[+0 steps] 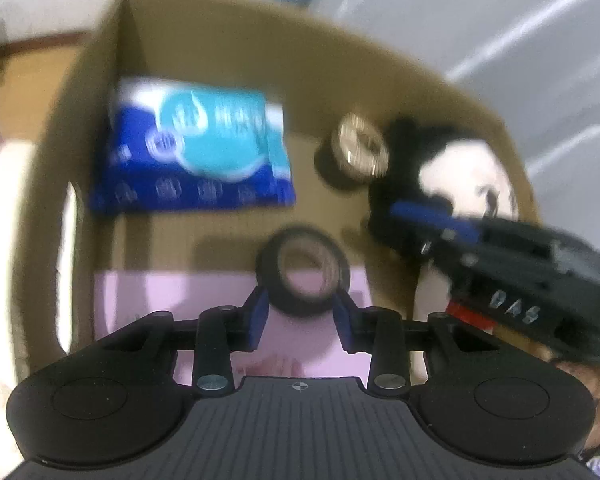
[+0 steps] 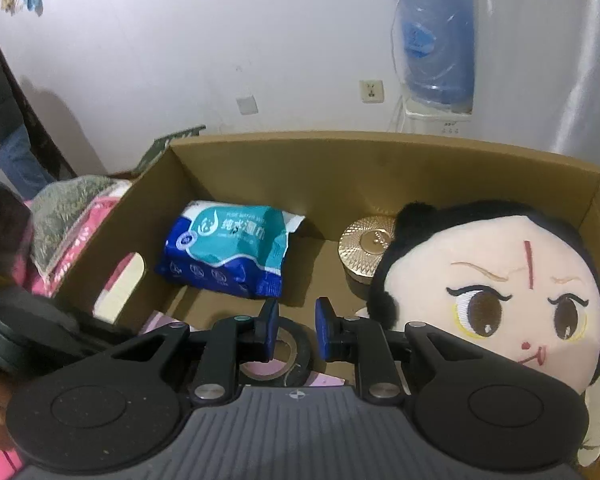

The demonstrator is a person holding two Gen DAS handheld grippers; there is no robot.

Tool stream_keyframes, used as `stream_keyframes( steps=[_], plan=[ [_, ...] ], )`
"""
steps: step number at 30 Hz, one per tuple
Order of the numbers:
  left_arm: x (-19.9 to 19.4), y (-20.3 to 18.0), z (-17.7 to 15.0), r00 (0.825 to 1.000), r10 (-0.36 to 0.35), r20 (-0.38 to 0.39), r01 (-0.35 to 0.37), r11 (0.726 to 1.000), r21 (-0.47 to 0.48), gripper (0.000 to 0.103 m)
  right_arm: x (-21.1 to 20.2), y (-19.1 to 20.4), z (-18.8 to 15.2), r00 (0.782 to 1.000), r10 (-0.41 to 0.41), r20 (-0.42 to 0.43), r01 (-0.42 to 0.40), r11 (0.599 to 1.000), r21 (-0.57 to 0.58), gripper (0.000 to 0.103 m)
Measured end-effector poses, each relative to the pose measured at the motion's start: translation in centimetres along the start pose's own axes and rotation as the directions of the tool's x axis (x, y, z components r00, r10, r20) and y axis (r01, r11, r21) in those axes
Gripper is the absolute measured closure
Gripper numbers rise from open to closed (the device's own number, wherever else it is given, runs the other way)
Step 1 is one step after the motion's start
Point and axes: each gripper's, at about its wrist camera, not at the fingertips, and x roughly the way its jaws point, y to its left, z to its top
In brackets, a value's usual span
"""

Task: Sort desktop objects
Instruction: 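Lower the tape roll into the box beside the gold-lidded jar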

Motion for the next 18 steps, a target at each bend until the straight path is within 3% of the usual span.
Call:
stream_keyframes(
  steps=[4, 8, 13, 15, 18],
  plan=[
    [1.7, 0.5, 0.2, 0.996, -0.062, -0.07, 0.057, 0.995, -0.081, 0.074, -1.0, -0.5, -0.2, 0.998, 0.019, 0.053, -0.02, 0.999, 0.028, 0.081],
    [2.8, -0.2, 0.9, 0.999, -0.012, -0.043, 0.009, 0.998, -0.054, 0.079, -1.5, -0.6, -0.2, 0.997, 0.029, 0.071, -0.031, 0.999, 0.032, 0.081],
    [3.5, -0.4, 1.8, 0.999, -0.041, -0.003, 0.041, 0.995, -0.087, 0.084, -1.4, -0.7, -0.2, 0.997, 0.034, 0.072, -0.036, 0.999, 0.036, 0.081],
    [3.4, -0.8, 2.0, 0.999, 0.006, 0.034, -0.003, 0.997, -0.072, 0.084, -1.5, -0.8, -0.3, 0.997, 0.03, 0.073, -0.033, 0.999, 0.041, 0.08],
    [3.6, -0.7, 2.1, 1.0, 0.016, 0.015, -0.014, 0.997, -0.079, 0.084, -1.5, -0.9, -0.4, 0.996, 0.041, 0.075, -0.045, 0.998, 0.045, 0.08]
  ],
)
